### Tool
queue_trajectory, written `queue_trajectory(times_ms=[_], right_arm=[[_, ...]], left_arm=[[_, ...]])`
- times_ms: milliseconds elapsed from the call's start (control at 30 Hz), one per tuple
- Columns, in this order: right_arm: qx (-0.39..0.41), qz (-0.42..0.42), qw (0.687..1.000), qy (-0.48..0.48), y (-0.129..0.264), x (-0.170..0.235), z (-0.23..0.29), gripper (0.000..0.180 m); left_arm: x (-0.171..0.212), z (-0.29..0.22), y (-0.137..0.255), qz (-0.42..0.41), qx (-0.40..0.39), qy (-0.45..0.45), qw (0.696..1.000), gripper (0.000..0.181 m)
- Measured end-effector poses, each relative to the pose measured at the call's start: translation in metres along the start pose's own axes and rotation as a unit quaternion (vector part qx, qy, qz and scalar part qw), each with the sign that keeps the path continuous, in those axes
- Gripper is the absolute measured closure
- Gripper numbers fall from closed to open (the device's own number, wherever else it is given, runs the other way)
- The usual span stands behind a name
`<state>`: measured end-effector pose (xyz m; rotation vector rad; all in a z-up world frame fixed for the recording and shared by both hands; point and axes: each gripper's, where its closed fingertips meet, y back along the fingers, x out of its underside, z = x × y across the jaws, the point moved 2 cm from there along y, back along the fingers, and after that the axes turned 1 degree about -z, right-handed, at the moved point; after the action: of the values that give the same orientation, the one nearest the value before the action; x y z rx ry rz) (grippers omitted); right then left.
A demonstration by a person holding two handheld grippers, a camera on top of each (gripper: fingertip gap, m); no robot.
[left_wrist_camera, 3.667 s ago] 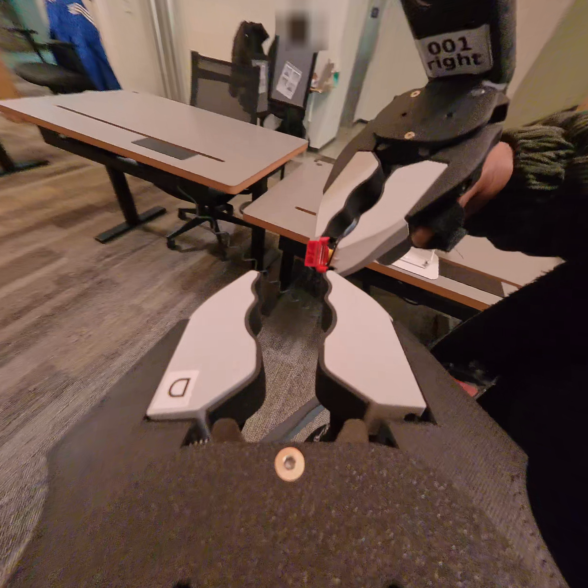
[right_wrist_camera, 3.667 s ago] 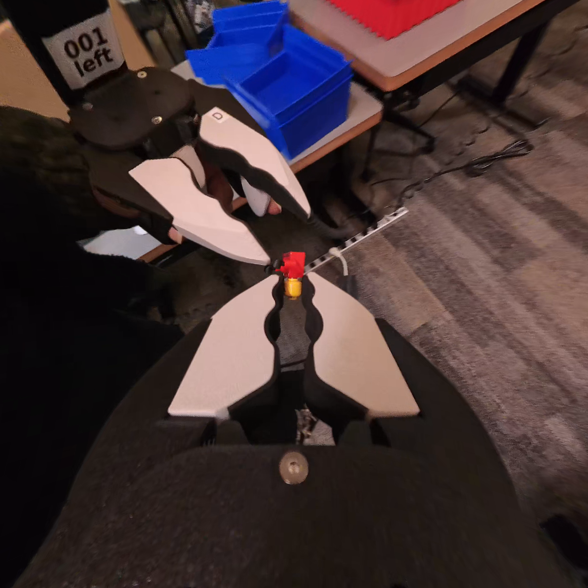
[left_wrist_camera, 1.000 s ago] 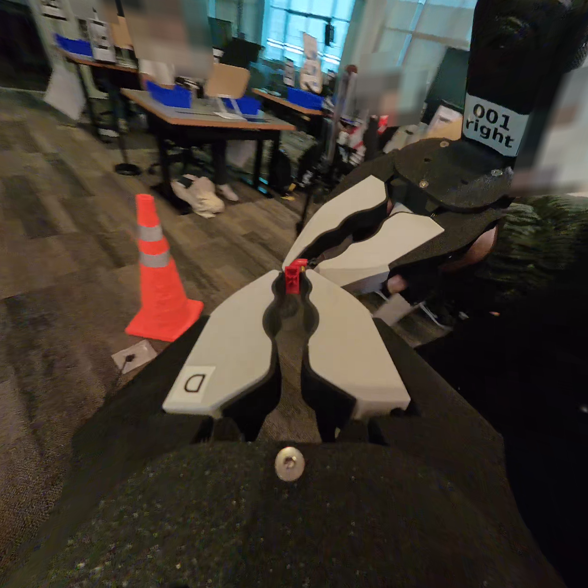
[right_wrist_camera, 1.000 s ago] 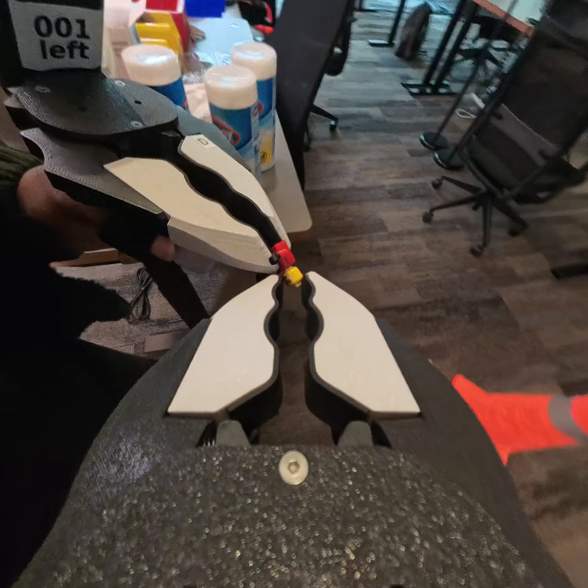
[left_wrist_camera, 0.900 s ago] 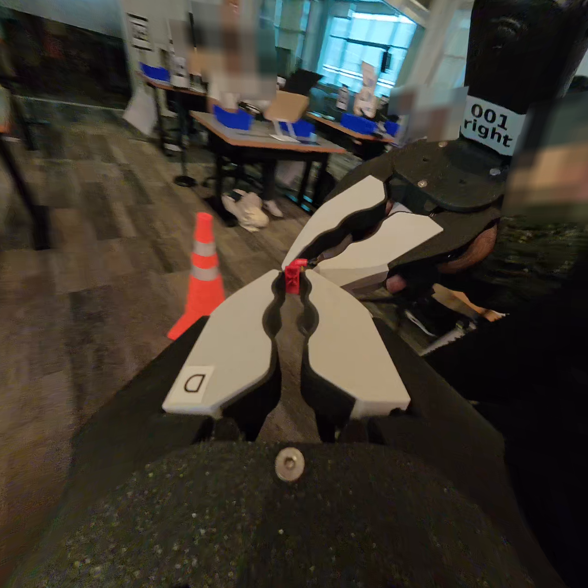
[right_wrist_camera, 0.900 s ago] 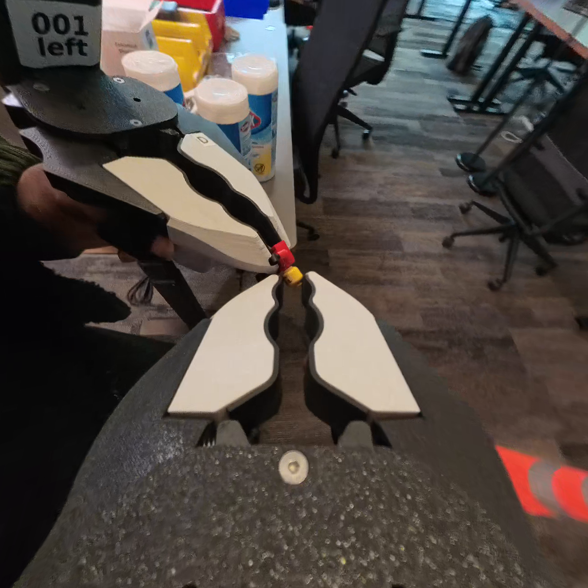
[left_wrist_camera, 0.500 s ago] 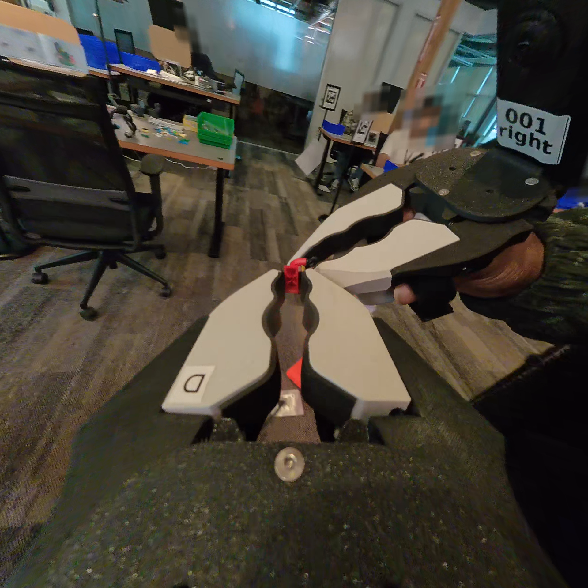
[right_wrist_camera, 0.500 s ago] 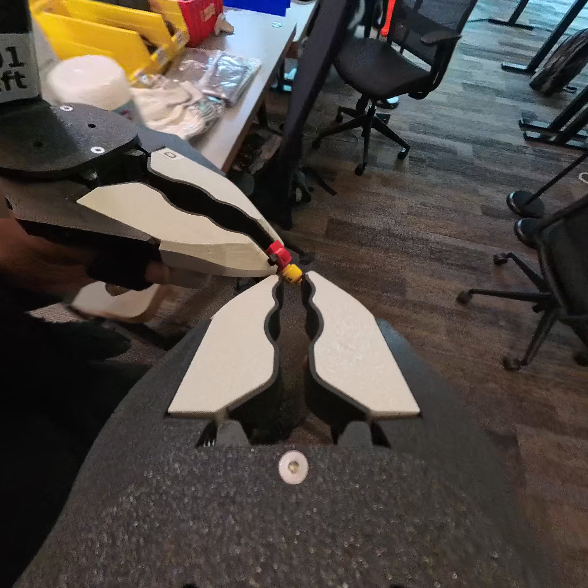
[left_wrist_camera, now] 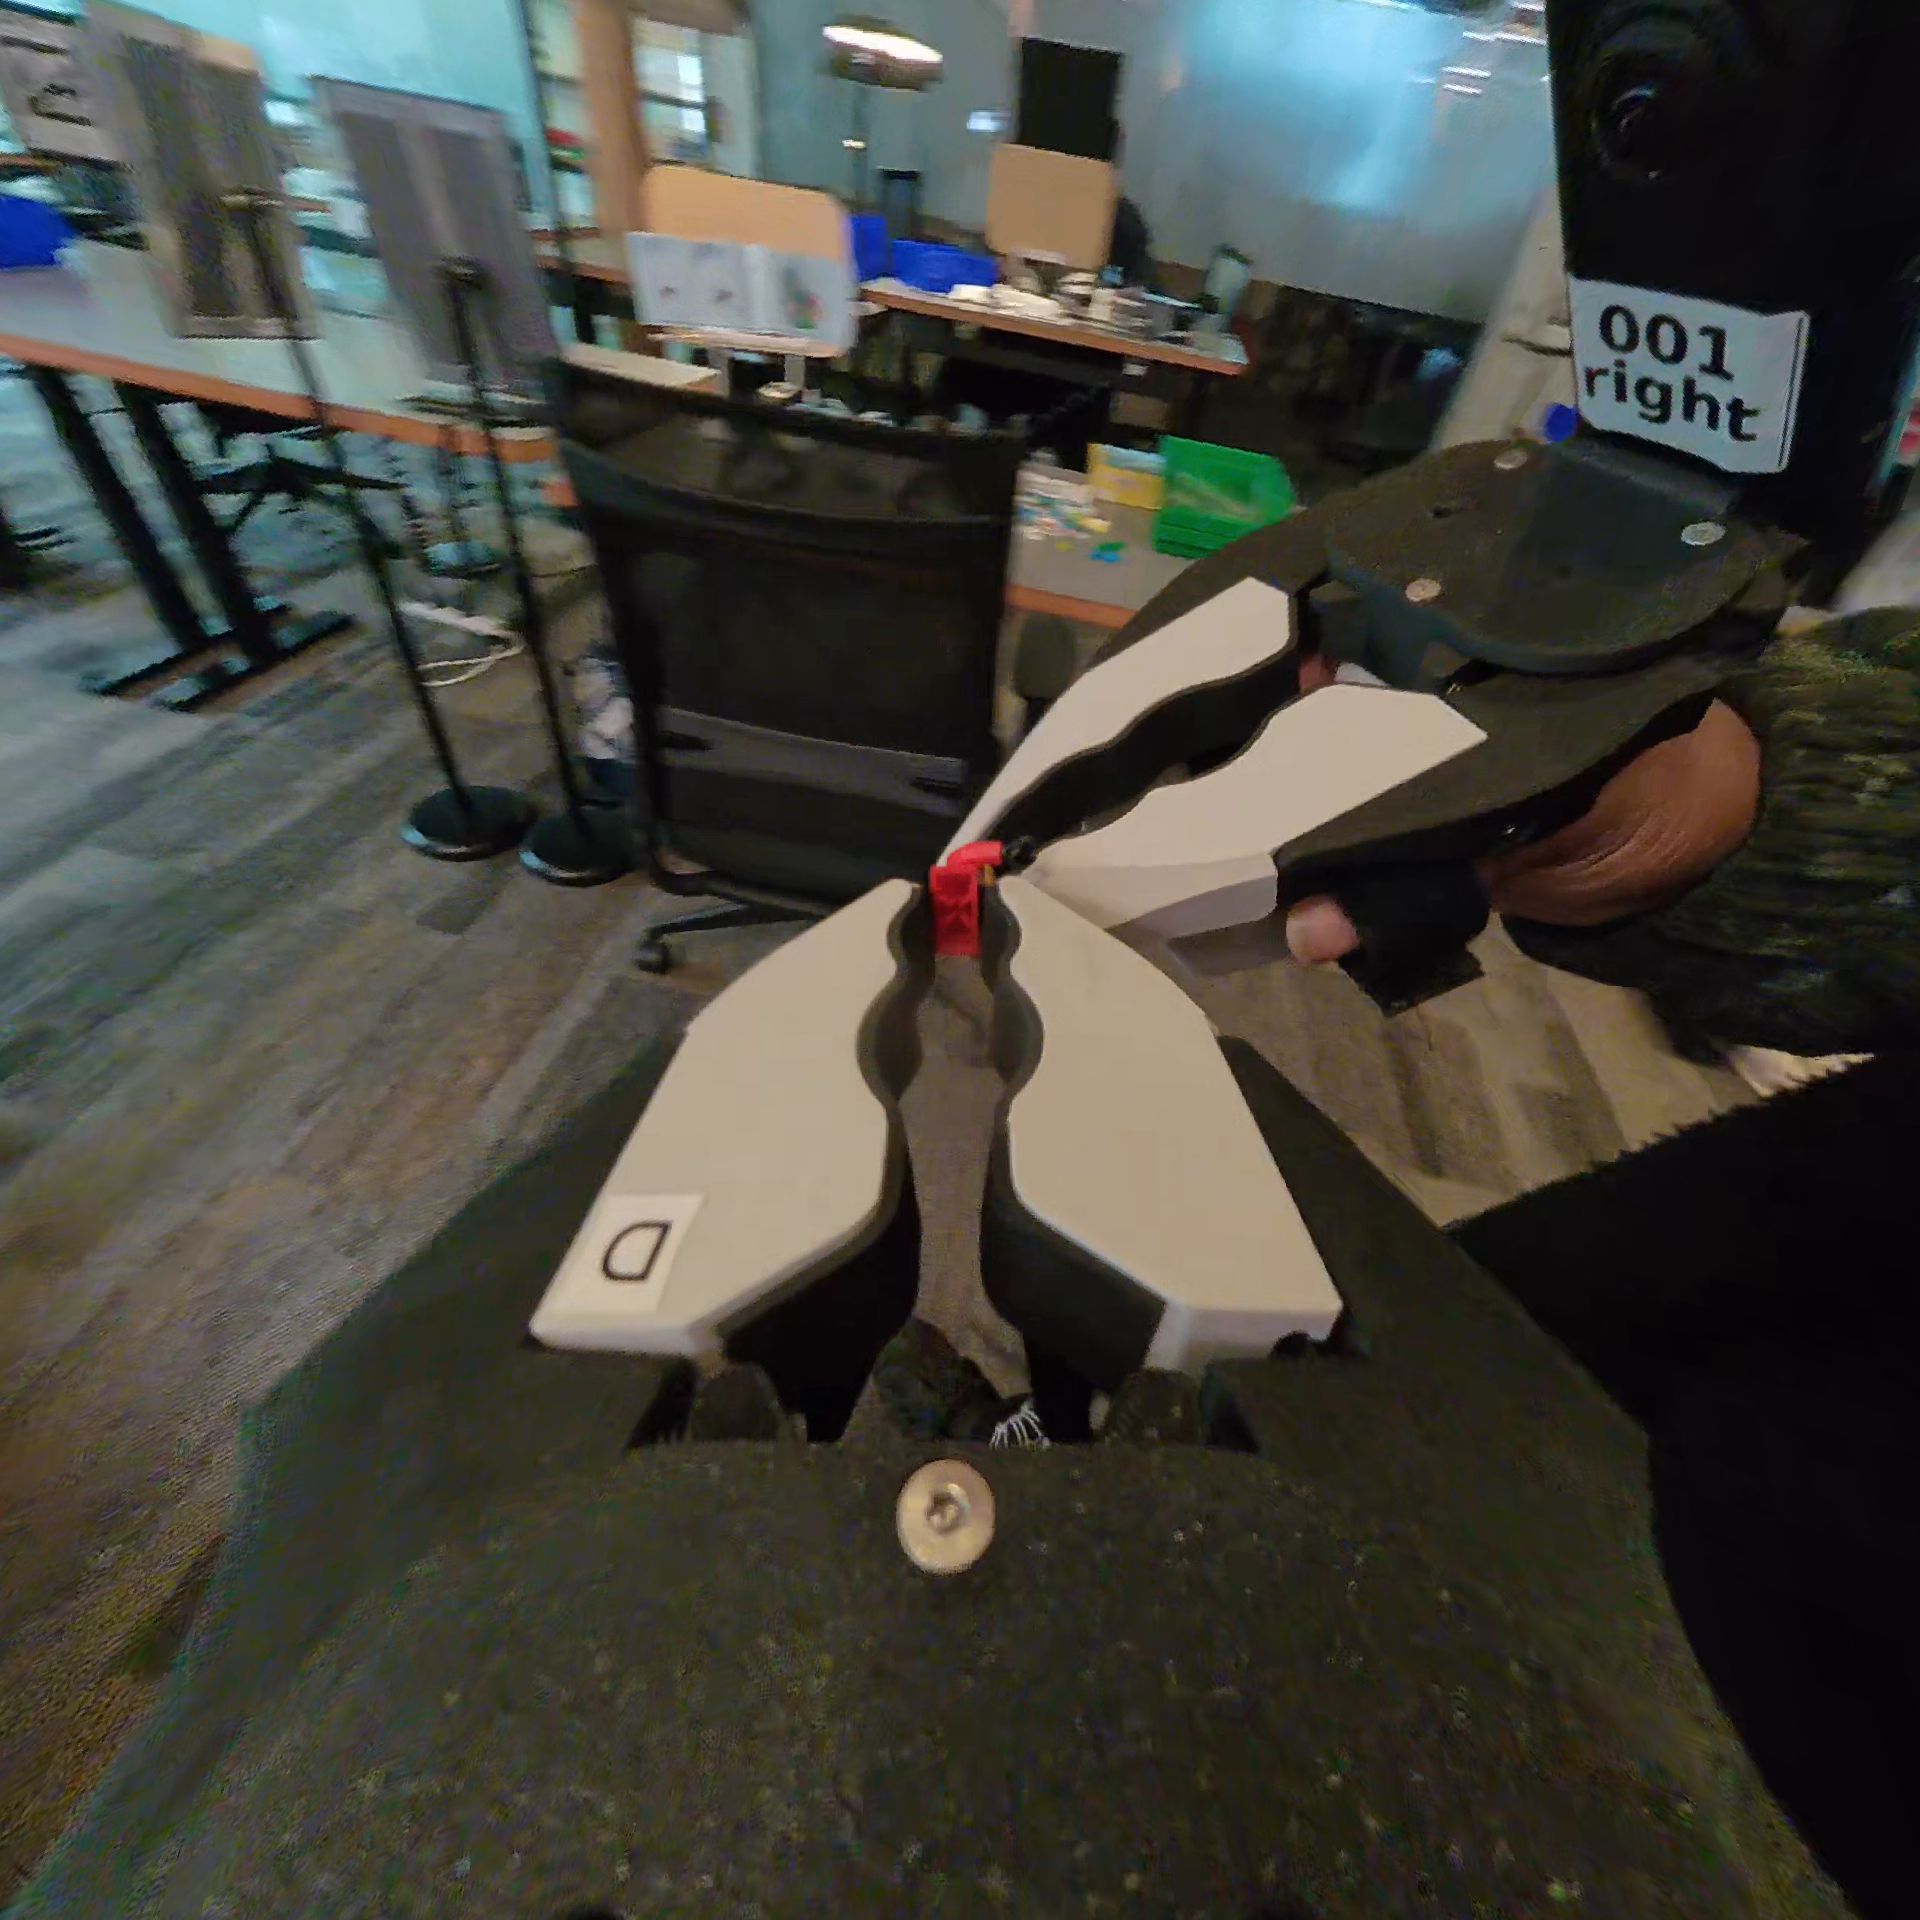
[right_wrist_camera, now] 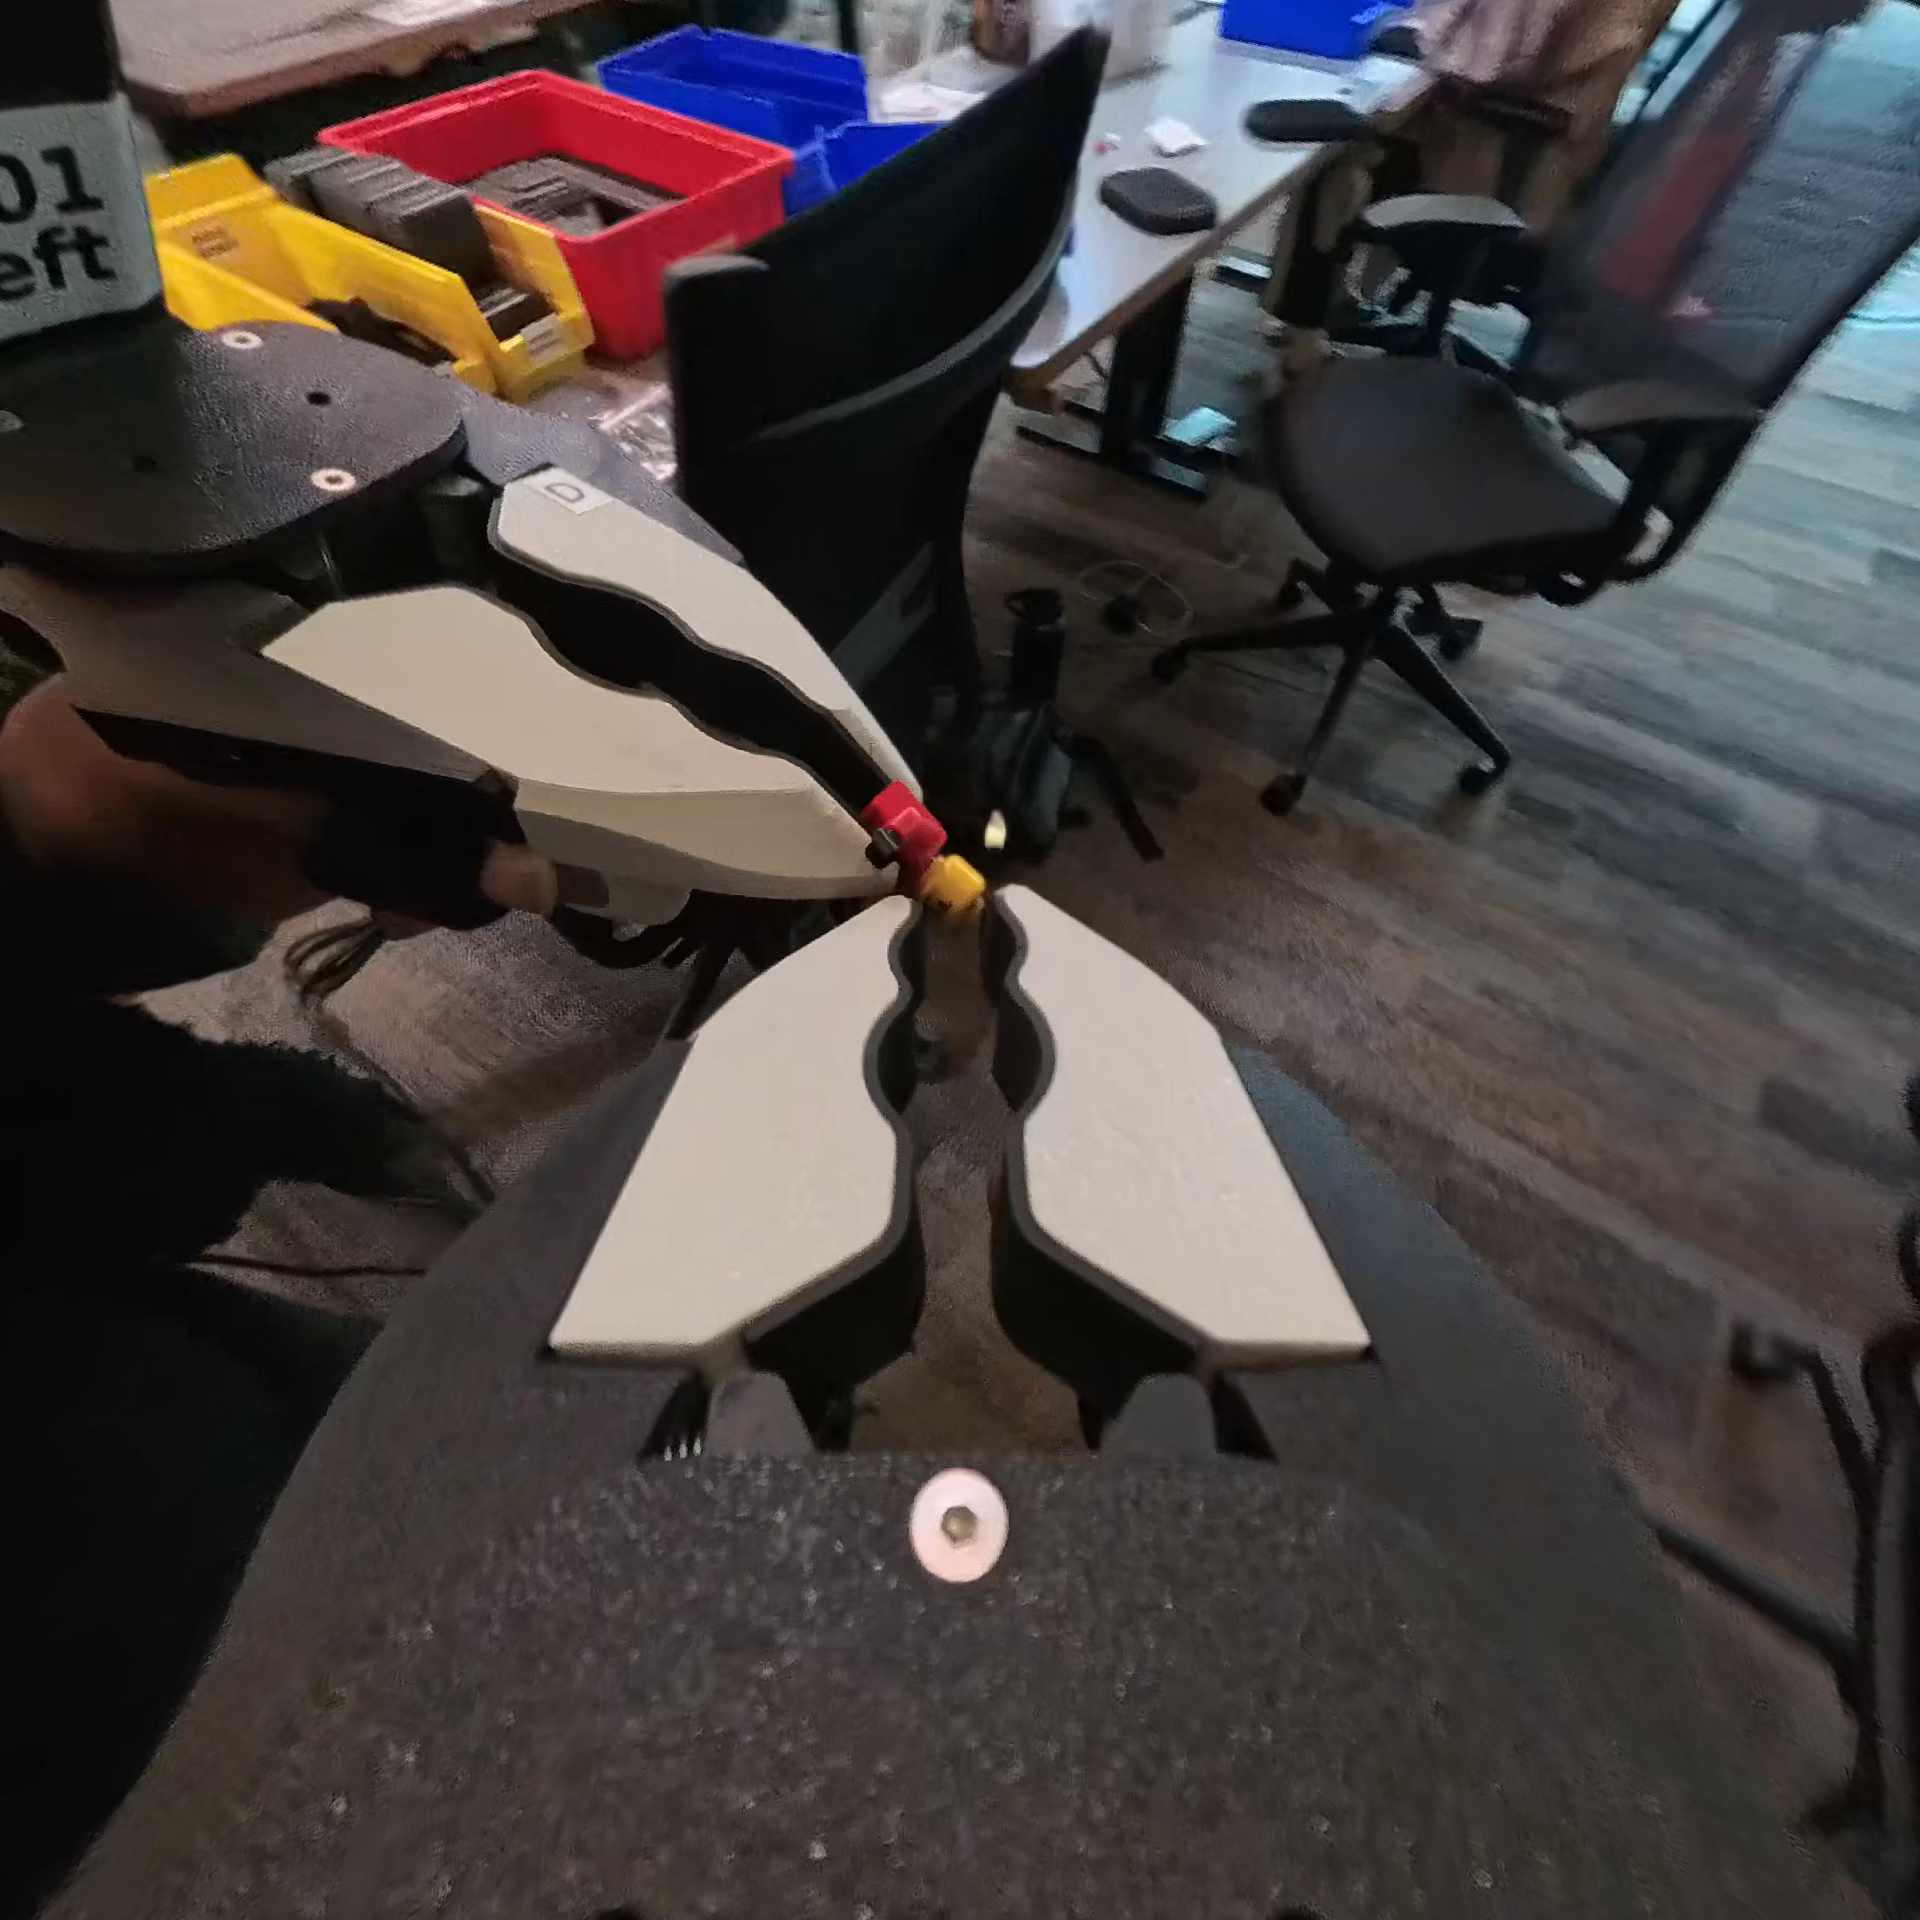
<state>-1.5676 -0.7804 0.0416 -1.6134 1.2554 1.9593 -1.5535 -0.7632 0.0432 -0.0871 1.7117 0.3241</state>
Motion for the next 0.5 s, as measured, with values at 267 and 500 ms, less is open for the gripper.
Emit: queue_trajectory(times_ms=[267,500], right_arm=[[-0.155,-0.001,0.984,0.086,-0.15,-0.106,-0.21,0.18],[-0.243,-0.043,0.965,0.093,-0.324,-0.193,-0.301,0.18]], left_arm=[[-0.074,0.247,-0.045,-0.036,-0.232,0.029,0.972,0.173],[-0.094,0.443,-0.034,-0.085,-0.403,0.066,0.909,0.173]])
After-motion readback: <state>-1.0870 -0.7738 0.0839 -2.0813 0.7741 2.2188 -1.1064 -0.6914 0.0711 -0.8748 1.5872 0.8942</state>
